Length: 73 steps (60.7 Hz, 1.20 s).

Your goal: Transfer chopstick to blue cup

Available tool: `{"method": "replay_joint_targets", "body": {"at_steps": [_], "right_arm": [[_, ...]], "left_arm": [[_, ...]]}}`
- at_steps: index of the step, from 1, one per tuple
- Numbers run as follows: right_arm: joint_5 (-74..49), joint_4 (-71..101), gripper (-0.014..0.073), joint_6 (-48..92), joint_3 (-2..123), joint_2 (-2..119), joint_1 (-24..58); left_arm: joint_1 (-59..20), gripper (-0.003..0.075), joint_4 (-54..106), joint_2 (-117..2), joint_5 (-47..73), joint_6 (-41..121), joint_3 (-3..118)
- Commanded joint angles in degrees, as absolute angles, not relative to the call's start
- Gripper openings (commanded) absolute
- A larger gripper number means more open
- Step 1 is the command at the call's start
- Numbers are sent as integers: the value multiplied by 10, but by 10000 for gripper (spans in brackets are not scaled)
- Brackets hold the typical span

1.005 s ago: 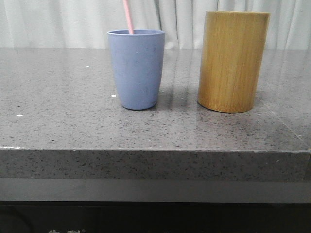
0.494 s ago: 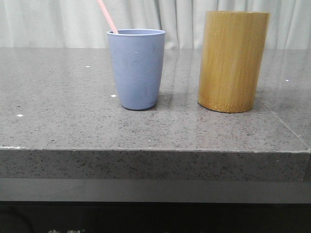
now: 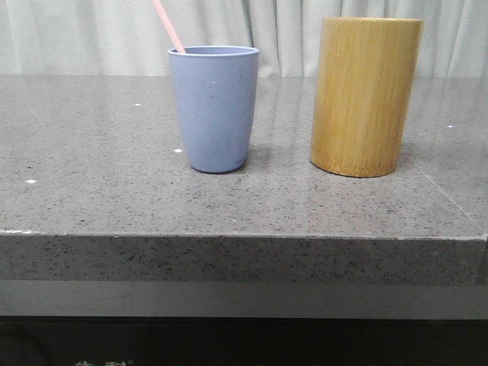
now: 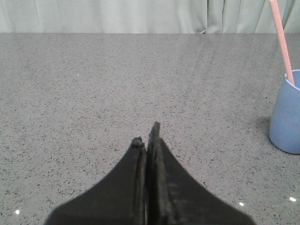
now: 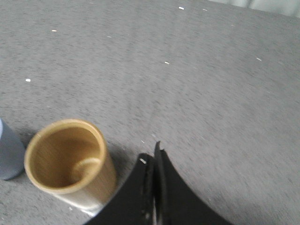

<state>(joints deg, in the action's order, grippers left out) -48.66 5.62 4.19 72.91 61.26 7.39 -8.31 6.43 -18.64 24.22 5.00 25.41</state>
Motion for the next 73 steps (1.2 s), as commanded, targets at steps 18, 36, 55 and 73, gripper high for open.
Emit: {"method": "replay_joint_targets", "body": {"at_steps": [18, 36, 55, 73], "right_arm": [[-287, 58, -124, 48, 457, 348, 59], [-192, 68, -124, 48, 261, 139, 59], [-182, 68, -124, 48, 241, 102, 59], [-182, 68, -124, 48, 241, 102, 59]], "left_arm": [[-82, -19, 71, -190, 193, 44, 270], [-82, -19, 71, -190, 193, 44, 270], [-82, -19, 71, -190, 193, 44, 270], [-82, -19, 71, -190, 193, 44, 270]]}}
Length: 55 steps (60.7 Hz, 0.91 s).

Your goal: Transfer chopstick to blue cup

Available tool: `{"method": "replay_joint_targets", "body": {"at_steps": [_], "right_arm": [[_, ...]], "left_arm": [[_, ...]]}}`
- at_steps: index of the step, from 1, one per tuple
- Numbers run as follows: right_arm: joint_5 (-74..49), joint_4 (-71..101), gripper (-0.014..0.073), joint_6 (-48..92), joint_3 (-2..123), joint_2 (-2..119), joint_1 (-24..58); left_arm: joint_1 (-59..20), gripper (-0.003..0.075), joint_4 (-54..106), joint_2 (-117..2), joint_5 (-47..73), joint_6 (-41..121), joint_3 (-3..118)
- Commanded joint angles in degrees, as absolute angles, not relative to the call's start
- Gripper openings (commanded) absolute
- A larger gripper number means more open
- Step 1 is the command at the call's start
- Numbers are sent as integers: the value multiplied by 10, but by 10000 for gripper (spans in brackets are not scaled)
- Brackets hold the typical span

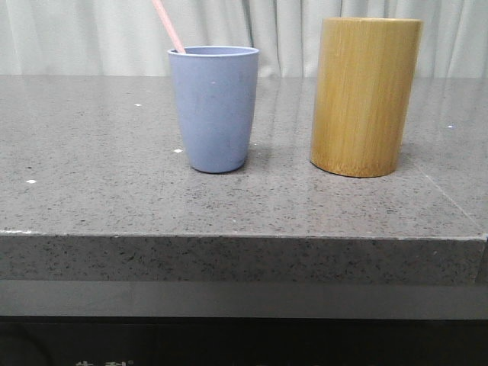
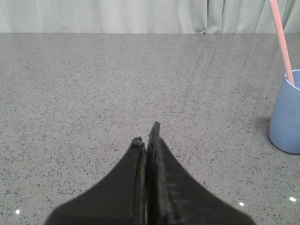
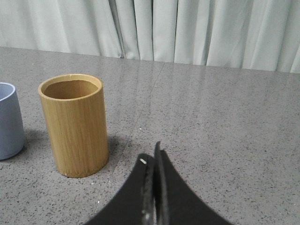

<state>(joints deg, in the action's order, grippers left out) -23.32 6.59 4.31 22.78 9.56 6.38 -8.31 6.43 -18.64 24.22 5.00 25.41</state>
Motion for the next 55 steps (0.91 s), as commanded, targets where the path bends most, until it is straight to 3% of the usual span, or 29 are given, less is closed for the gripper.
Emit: {"method": "replay_joint_targets", "body": {"at_steps": [1, 25, 47, 55], "right_arm": [[-182, 68, -124, 48, 241, 102, 59], [-182, 68, -124, 48, 241, 102, 59], [-182, 68, -124, 48, 241, 102, 59], [-182, 68, -124, 48, 241, 103, 59]], "left_arm": [[-82, -19, 71, -190, 193, 44, 270], [-82, -19, 61, -180, 170, 44, 247], [-27, -19, 54, 10, 142, 44, 84], [-18, -19, 54, 16, 114, 44, 49]]}}
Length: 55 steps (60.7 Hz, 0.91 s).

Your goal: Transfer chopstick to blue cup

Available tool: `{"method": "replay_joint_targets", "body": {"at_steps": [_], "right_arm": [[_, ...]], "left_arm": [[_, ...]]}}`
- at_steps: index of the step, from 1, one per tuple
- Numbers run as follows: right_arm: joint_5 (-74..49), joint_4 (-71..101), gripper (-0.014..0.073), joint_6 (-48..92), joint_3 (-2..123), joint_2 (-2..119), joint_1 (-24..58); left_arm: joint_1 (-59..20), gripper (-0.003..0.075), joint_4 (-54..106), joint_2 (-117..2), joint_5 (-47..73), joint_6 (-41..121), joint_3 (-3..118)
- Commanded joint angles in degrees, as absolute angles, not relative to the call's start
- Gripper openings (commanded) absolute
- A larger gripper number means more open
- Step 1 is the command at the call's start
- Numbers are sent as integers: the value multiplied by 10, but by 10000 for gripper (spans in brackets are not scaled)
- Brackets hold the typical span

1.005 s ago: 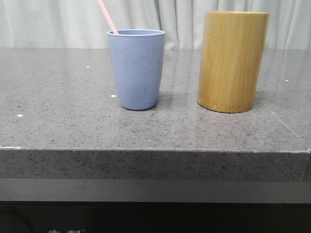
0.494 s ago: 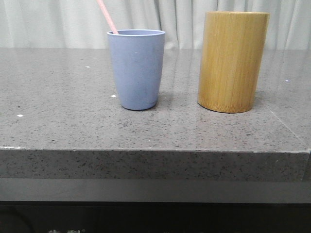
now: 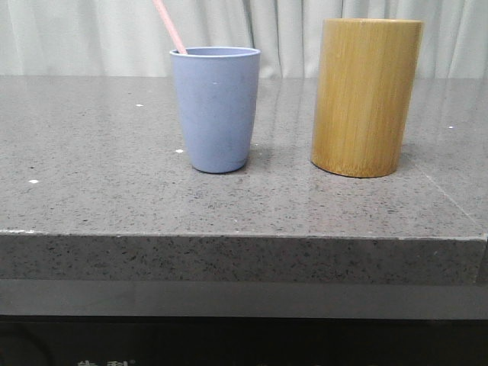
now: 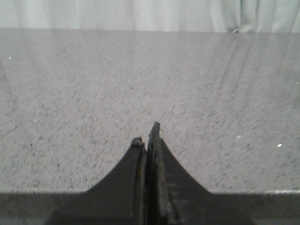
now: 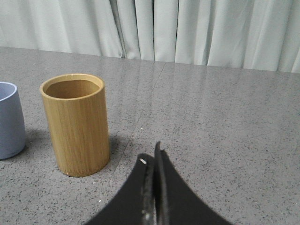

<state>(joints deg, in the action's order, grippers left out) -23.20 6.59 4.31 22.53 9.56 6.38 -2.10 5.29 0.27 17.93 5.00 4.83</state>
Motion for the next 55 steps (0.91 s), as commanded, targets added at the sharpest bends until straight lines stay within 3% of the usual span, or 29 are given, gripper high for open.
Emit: {"method": "replay_joint_targets", "body": {"at_steps": [1, 9, 55], "right_arm": [[-183, 68, -124, 48, 241, 103, 59], [-186, 68, -124, 48, 241, 103, 59], [-186, 68, -124, 48, 241, 103, 59]], "left_arm": [[-18, -19, 54, 17, 106, 44, 43], [-18, -19, 54, 18, 33, 44, -7], [-18, -19, 54, 16, 52, 44, -6]]}}
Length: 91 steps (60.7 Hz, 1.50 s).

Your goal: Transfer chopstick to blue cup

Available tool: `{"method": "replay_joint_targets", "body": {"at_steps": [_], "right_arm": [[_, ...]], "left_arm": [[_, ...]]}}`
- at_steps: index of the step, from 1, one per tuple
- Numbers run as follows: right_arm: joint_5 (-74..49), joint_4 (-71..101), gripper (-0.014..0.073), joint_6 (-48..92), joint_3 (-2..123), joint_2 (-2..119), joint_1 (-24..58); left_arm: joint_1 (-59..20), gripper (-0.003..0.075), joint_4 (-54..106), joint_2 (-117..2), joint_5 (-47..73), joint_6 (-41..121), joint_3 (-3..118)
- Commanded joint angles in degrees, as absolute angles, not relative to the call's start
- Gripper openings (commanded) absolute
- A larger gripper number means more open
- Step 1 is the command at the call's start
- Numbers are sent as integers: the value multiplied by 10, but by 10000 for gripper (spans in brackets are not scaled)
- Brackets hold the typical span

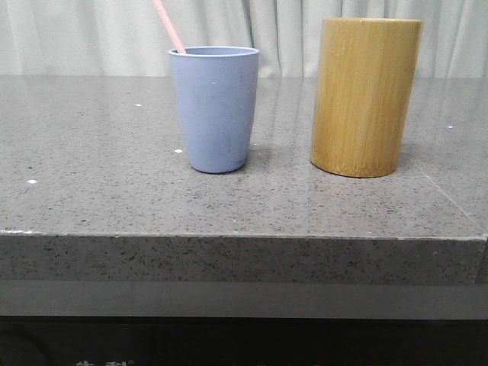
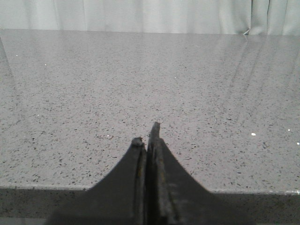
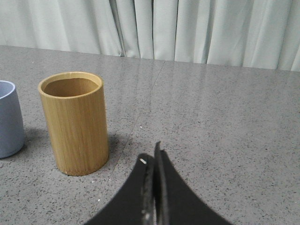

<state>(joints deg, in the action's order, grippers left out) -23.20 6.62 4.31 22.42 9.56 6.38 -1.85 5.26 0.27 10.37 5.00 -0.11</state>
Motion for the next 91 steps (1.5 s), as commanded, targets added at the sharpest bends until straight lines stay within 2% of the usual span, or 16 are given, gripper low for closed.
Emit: {"method": "replay_joint_targets", "body": {"at_steps": [1, 27, 44, 60, 91], "right_arm": [[-186, 68, -124, 48, 241, 103, 59], [-170, 62, -124, 48, 220, 99, 59], [-117, 60, -124, 48, 67, -20, 28], [-45, 69, -124, 48, -16, -15, 9], [-67, 69, -124, 48, -13, -15, 9]], "left_arm": [[-18, -19, 54, 16, 52, 44, -6], [-18, -19, 54, 16, 52, 44, -6], [-18, -19, 54, 16, 52, 44, -6], [-18, -19, 54, 16, 52, 44, -6], [-18, -19, 54, 16, 52, 44, -6]]}}
